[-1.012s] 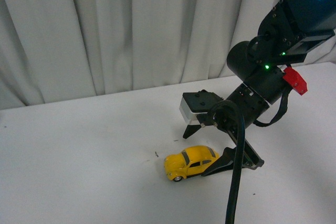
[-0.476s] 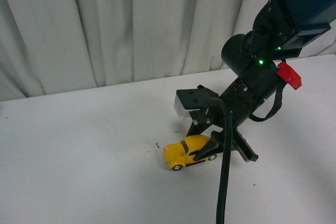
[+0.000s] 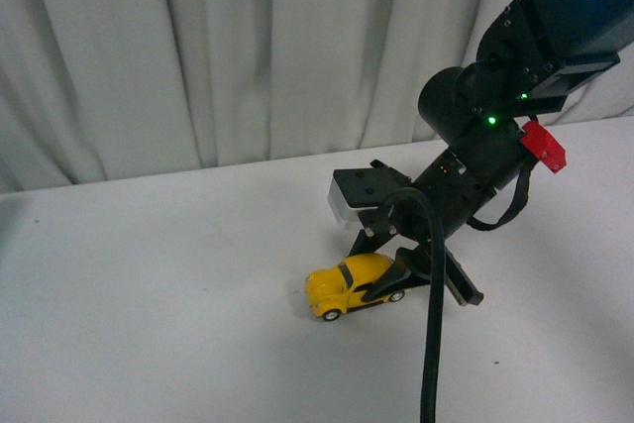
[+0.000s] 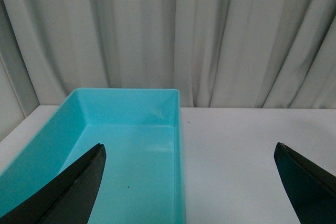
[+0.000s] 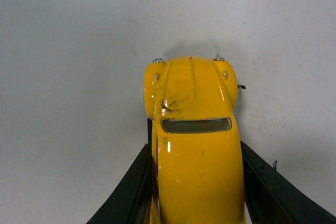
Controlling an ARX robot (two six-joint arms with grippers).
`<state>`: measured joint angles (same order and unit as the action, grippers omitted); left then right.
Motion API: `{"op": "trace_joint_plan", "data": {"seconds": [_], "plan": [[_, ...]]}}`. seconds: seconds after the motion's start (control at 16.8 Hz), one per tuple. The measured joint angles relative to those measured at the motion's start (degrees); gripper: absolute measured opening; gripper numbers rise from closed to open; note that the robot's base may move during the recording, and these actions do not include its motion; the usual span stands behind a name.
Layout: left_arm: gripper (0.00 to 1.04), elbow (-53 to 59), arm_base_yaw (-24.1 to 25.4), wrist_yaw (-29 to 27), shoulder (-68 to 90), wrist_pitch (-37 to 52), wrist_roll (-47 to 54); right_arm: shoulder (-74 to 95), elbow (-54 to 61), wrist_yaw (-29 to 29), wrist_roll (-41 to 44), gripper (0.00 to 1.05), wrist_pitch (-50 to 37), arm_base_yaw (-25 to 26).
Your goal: Wind up and store yellow beetle toy
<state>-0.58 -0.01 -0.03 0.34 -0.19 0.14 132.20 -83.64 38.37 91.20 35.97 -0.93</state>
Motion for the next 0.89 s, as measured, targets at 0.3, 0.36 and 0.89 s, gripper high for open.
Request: {"op": "trace_joint_plan", "data": {"seconds": [0.3,0.36,0.89], "plan": [[0.98,0.00,0.00,0.00,0.00,0.00,0.02,0.66,-0.17,0.04,-0.76,0.41,-2.29,-2.19],[0.98,0.00,0.00,0.00,0.00,0.00,0.02,0.81,-0.31,0.11,-1.49,0.41,-2.60,-2.71],[0.98,0.00,0.00,0.00,0.00,0.00,0.02,-2.10,7.98,0.20,-2.95,0.41,-7.54,4.13]]}}
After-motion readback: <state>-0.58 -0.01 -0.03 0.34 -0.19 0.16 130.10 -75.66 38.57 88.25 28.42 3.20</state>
